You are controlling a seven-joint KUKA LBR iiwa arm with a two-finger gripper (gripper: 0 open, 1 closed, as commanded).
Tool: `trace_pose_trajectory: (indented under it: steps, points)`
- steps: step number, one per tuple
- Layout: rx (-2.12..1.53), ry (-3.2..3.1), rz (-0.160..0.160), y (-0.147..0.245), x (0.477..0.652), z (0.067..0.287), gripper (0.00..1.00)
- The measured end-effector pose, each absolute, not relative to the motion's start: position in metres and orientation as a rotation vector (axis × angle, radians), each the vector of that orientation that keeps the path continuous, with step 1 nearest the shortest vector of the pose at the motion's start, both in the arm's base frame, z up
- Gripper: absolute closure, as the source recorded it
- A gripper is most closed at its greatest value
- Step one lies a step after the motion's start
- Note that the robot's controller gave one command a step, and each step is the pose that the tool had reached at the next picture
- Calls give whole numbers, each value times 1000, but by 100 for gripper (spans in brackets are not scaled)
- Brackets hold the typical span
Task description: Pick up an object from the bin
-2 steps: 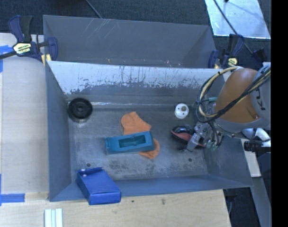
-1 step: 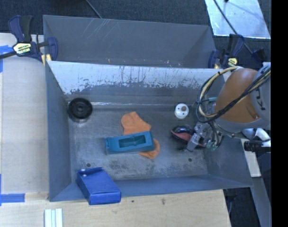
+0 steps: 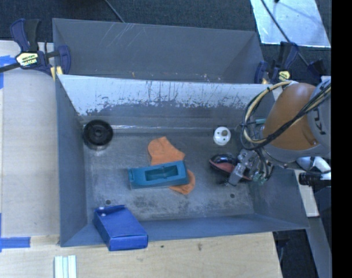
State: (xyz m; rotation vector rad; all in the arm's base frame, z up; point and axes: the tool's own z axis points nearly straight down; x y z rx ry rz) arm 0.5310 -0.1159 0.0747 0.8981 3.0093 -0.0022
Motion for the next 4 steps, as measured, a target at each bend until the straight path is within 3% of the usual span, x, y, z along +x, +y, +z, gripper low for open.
trace_pose_trajectory:
  steps: [4]
  points:
    - [896, 3012, -1, -116, 530, 141, 100]
